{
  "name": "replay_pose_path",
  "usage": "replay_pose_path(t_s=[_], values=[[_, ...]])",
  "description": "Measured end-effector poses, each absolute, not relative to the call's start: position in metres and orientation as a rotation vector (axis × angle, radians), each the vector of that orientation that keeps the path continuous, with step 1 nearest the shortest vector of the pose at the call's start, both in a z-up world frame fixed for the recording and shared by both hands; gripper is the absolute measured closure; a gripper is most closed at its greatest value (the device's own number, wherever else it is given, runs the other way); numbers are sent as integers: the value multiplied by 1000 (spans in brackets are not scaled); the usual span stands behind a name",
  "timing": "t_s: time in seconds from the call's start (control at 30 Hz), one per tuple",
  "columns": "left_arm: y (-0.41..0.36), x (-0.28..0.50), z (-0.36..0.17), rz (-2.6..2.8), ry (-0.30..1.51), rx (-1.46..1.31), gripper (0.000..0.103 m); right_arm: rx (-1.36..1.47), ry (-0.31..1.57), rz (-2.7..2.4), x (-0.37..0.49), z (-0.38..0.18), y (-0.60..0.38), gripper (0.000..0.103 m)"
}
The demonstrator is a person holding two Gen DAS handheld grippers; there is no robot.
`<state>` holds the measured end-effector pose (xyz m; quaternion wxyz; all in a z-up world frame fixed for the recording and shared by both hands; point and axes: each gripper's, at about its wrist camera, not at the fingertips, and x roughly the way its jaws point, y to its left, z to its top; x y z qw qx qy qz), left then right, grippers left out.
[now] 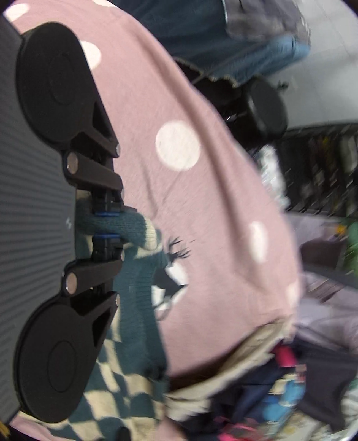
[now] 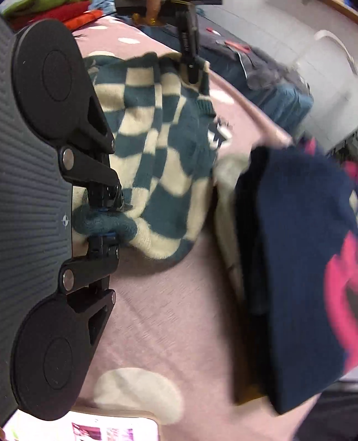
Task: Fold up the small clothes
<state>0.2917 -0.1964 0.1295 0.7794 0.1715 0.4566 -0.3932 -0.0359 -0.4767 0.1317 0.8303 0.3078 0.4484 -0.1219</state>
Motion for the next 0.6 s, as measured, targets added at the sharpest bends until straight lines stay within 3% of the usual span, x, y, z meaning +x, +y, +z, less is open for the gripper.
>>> replay_pose_path(t_s=[0.13, 0.43, 0.6], values=[[-145, 274, 178, -811, 909, 213, 93, 468, 834, -178, -35, 182, -446, 82], [7, 177, 332, -583, 540, -44, 93, 275, 465, 53, -45, 330, -405, 84], [73, 106, 413, -433, 340, -17, 93, 198, 249, 156, -62, 393, -398, 85]])
